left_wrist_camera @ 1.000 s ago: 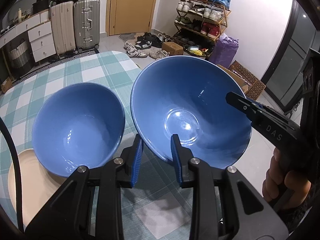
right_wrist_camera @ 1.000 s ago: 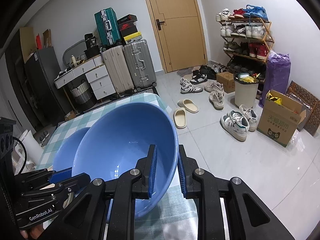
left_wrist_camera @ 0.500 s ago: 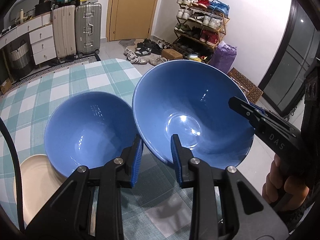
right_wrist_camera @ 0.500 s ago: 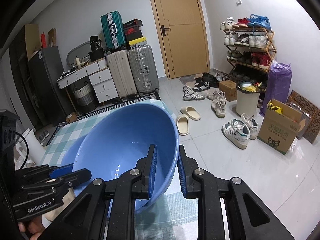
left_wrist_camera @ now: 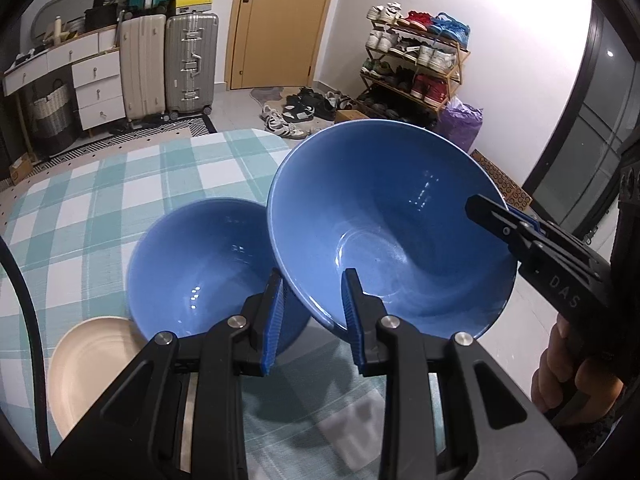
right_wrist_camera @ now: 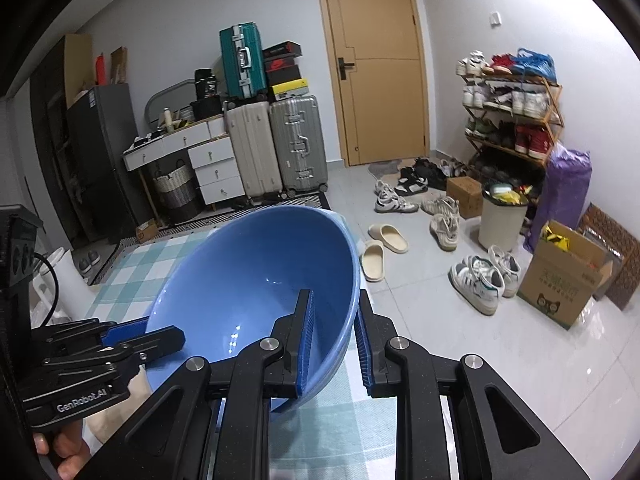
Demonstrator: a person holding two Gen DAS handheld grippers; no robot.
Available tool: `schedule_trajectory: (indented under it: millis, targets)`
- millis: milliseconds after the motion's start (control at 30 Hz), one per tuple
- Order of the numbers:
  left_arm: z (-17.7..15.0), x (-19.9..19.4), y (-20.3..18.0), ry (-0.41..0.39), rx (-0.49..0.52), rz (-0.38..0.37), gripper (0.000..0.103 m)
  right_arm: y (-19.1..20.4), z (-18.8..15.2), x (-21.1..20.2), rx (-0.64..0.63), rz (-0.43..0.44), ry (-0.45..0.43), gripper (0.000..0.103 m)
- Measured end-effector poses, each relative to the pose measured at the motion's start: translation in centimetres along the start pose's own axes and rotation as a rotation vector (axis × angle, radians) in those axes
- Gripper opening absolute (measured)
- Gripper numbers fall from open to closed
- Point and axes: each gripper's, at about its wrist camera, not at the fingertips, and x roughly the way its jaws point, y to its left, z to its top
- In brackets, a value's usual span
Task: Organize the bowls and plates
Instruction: 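Lower the left gripper's blue bowl into the other blue bowl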
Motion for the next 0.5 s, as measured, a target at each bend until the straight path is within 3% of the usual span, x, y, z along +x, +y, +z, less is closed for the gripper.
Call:
schedule_trajectory:
  millis: [500]
  targets:
    - [1.4,-2.9,4.3,-0.034,-0.045,0.061,0.025,4.5,1.8,1.2,-0.061,0.052,0.008,0.020]
